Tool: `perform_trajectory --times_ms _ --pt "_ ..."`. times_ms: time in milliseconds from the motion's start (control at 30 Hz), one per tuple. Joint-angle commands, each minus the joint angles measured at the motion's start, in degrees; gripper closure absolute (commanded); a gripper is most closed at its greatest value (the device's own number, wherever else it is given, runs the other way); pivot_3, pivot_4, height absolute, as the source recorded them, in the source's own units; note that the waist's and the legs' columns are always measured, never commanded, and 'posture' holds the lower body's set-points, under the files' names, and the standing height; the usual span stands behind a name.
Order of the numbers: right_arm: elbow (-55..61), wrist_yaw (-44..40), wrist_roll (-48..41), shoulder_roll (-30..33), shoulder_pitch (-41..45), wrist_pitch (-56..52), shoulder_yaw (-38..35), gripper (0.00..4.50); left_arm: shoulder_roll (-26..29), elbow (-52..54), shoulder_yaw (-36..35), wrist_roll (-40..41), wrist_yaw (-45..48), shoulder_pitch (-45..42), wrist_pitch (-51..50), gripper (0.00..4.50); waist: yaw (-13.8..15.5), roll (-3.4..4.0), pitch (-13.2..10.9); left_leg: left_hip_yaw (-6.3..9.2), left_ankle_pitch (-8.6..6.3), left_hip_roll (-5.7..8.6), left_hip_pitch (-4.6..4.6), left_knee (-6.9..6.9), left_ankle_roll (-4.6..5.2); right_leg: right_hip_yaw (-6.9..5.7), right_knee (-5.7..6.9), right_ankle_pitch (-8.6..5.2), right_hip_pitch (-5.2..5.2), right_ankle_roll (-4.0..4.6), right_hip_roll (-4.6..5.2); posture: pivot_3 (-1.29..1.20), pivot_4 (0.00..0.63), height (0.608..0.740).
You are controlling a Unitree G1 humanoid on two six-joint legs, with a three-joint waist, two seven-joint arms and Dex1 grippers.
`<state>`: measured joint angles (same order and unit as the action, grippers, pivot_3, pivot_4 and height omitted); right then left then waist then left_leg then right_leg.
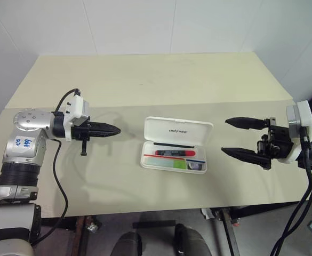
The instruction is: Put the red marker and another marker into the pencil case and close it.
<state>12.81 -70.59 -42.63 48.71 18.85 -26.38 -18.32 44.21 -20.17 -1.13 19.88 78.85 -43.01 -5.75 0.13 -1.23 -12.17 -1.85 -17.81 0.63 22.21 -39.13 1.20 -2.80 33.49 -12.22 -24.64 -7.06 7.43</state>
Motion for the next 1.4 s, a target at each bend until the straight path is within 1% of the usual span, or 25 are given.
perform_trajectory --times_ms 33,133,233,433,600,733,833,967,1067,1267,1400 --pt "1.58 0.56 0.22 0.24 0.10 1.23 -0.20 0.00 -3.08 -4.27 0.36 -4.67 -7.03 -3.05 4.93 4.49 0.26 -0.01 0.00 0.00 0.00 0.01 -0.01 -0.01 0.01 0.00 0.02 0.01 0.01 -0.01 0.00 0.00 0.150 0.740" --pt "1.59 1.00 0.54 0.00 0.19 1.44 0.24 0.00 -6.92 -8.95 1.85 -9.51 -14.01 -5.48 8.05 4.49 0.75 -0.01 0.00 0.01 0.01 0.03 -0.01 -0.02 0.01 0.00 0.04 0.02 0.01 -0.02 0.01 0.00 0.150 0.740" --pt "2.04 1.59 0.59 -0.39 0.34 1.38 0.60 0.00 -10.39 -12.57 3.49 -12.22 -17.69 -7.56 9.06 4.49 1.21 -0.01 0.00 0.00 0.01 0.04 0.00 -0.02 0.00 -0.01 0.02 0.03 0.00 -0.02 0.00 0.00 0.150 0.740" --pt "3.39 3.59 0.25 -1.57 0.77 1.29 1.64 0.00 -15.20 -18.53 5.67 -14.36 -17.79 -10.21 12.32 4.49 1.22 -0.01 0.00 -0.05 0.00 0.21 0.04 -0.02 -0.02 -0.01 -0.07 0.03 -0.01 -0.04 0.00 0.00 0.150 0.740" --pt "4.56 4.66 0.16 -2.21 0.10 1.21 1.93 0.00 -18.81 -22.22 5.29 -13.86 -17.95 -12.08 15.39 4.49 1.28 -0.01 0.00 -0.04 0.00 0.20 0.06 -0.02 -0.01 -0.01 -0.08 0.05 -0.01 -0.07 0.02 0.00 0.150 0.740" --pt "5.07 5.24 -0.06 -2.26 -0.63 0.97 1.54 0.00 -19.35 -20.73 3.93 -11.01 -13.70 -10.33 19.52 4.49 1.11 -0.01 0.00 -0.05 -0.01 0.19 0.06 -0.02 -0.03 -0.01 -0.10 0.05 -0.02 -0.07 0.01 0.00 0.150 0.740" --pt "5.58 5.67 -0.27 -2.52 -1.20 0.89 1.78 0.00 -19.07 -16.96 3.56 -7.47 -7.33 -8.07 22.13 4.49 1.13 -0.01 0.00 -0.05 -0.01 0.08 0.06 -0.02 -0.07 -0.01 -0.11 0.05 -0.02 -0.07 0.01 0.00 0.150 0.740" --pt "5.72 6.03 -0.21 -3.00 -1.49 1.02 2.23 0.00 -16.18 -10.64 7.13 -8.67 -0.72 -3.66 22.10 4.49 1.13 -0.01 0.01 -0.07 -0.01 0.02 0.05 -0.02 -0.07 0.00 -0.13 0.05 -0.01 -0.07 0.01 0.00 0.150 0.740" --pt "5.74 6.35 -0.08 -3.43 -1.29 1.07 2.55 0.00 -14.62 -6.12 9.67 -9.54 1.82 -0.34 20.87 4.49 1.18 0.00 0.01 -0.07 -0.03 0.01 0.04 -0.02 -0.04 0.00 -0.11 0.05 -0.01 -0.06 0.00 0.00 0.150 0.740" --pt "6.16 7.22 0.12 -4.47 -1.44 1.36 2.84 0.00 -15.03 -3.81 13.00 -13.94 -2.45 2.23 17.67 4.49 1.30 0.00 0.01 -0.04 -0.07 0.01 0.03 -0.02 0.05 0.00 -0.10 0.05 0.02 -0.06 0.01 0.00 0.150 0.740" --pt "6.96 8.10 -0.07 -5.18 -2.12 1.44 2.62 0.00 -16.20 -2.87 14.85 -16.90 -6.90 2.79 13.14 4.49 1.31 0.00 0.02 -0.04 -0.08 0.02 0.00 -0.02 0.07 0.00 -0.10 0.05 0.05 -0.06 0.01 0.00 0.150 0.740"
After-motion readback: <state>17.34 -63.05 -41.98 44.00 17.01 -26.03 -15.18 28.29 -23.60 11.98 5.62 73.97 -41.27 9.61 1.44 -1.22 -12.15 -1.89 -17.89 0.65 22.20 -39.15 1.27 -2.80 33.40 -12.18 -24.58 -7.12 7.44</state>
